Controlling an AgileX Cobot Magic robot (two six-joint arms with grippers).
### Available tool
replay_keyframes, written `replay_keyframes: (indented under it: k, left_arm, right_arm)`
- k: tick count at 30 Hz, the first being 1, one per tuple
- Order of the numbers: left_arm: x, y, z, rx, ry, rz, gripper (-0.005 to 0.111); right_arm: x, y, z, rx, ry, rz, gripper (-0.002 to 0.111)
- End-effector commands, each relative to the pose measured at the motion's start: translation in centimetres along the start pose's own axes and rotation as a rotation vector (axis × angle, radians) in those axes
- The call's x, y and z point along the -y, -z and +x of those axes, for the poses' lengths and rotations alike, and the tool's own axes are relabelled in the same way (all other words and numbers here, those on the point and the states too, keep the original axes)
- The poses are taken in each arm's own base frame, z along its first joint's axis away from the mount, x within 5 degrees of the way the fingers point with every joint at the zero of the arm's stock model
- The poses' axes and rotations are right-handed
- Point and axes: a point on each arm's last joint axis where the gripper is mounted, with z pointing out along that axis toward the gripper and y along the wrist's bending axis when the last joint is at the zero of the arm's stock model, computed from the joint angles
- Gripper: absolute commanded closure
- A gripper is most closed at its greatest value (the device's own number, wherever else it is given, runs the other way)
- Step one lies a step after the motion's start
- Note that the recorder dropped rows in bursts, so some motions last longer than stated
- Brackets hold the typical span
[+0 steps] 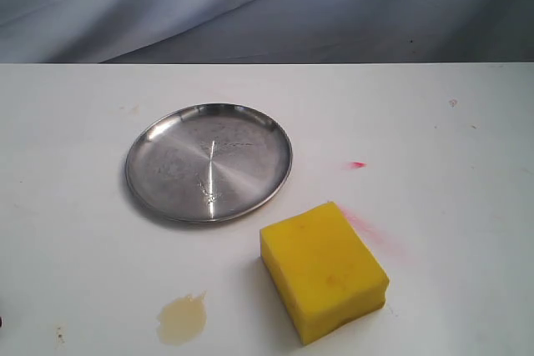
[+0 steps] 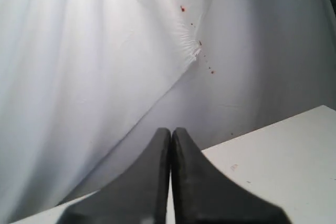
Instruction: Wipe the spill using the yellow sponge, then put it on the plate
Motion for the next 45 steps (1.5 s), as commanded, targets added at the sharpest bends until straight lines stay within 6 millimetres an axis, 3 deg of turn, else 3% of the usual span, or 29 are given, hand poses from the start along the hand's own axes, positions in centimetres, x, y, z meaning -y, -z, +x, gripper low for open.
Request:
replay_keyframes:
  k: [1, 5, 9, 13, 17, 21, 25, 28, 32, 33, 38, 40, 41, 45]
  left_arm:
    - [0.0, 0.0, 0.1, 0.006, 0.003, 0.005, 0.107]
    - [0.0, 0.0, 0.1, 0.006, 0.003, 0.005, 0.107]
    - [0.0, 0.0, 0.1, 0.006, 0.003, 0.005, 0.107]
    - [0.0, 0.0, 0.1, 0.006, 0.003, 0.005, 0.107]
    - [0.0, 0.0, 0.1, 0.006, 0.003, 0.005, 0.107]
    - [0.0, 0.0, 0.1, 0.006, 0.003, 0.005, 0.107]
    - [0.0, 0.0, 0.1, 0.006, 0.003, 0.005, 0.107]
    - [0.0, 0.0, 0.1, 0.006, 0.003, 0.005, 0.107]
    - [0.0, 0.0, 0.1, 0.006, 0.003, 0.005, 0.107]
    - [0.0, 0.0, 0.1, 0.006, 0.003, 0.005, 0.107]
    - [0.0, 0.0, 0.1, 0.006, 0.003, 0.005, 0.107]
    - [0.0, 0.0, 0.1, 0.006, 0.003, 0.005, 0.107]
    - [0.0, 0.0, 0.1, 0.006, 0.003, 0.005, 0.107]
    - [0.0, 0.0, 0.1, 0.006, 0.003, 0.005, 0.107]
  right_arm:
    - [-1.4, 0.4, -2.7, 0.019, -0.054, -0.052, 0.108]
    - [-3.4, 0.0, -5.9, -0.050, -0.054, -0.141, 0.108]
    - [-5.6, -1.7, -7.8, -0.233, 0.101, -0.248, 0.108]
    - [-7.8, -4.8, -7.9, -0.511, 0.228, -0.328, 0.108]
    - [-10.3, -8.7, -6.7, -0.781, 0.311, -0.395, 0.108]
    - [-13.0, -12.5, -3.9, -1.025, 0.356, -0.456, 0.104]
    - [-15.1, -15.5, 0.5, -1.228, 0.408, -0.486, 0.080]
    - [-15.4, -17.2, 4.5, -1.396, 0.403, -0.444, 0.054]
    - [-14.7, -18.5, 9.1, -1.526, 0.410, -0.390, 0.035]
    - [-14.1, -19.0, 11.4, -1.578, 0.418, -0.363, 0.031]
    - [-13.3, -19.5, 14.8, -1.623, 0.407, -0.318, 0.029]
    - [-13.1, -19.7, 15.7, -1.628, 0.409, -0.305, 0.038]
    - [-13.0, -19.8, 16.0, -1.624, 0.407, -0.299, 0.050]
    - [-13.0, -20.1, 16.3, -1.592, 0.406, -0.294, 0.073]
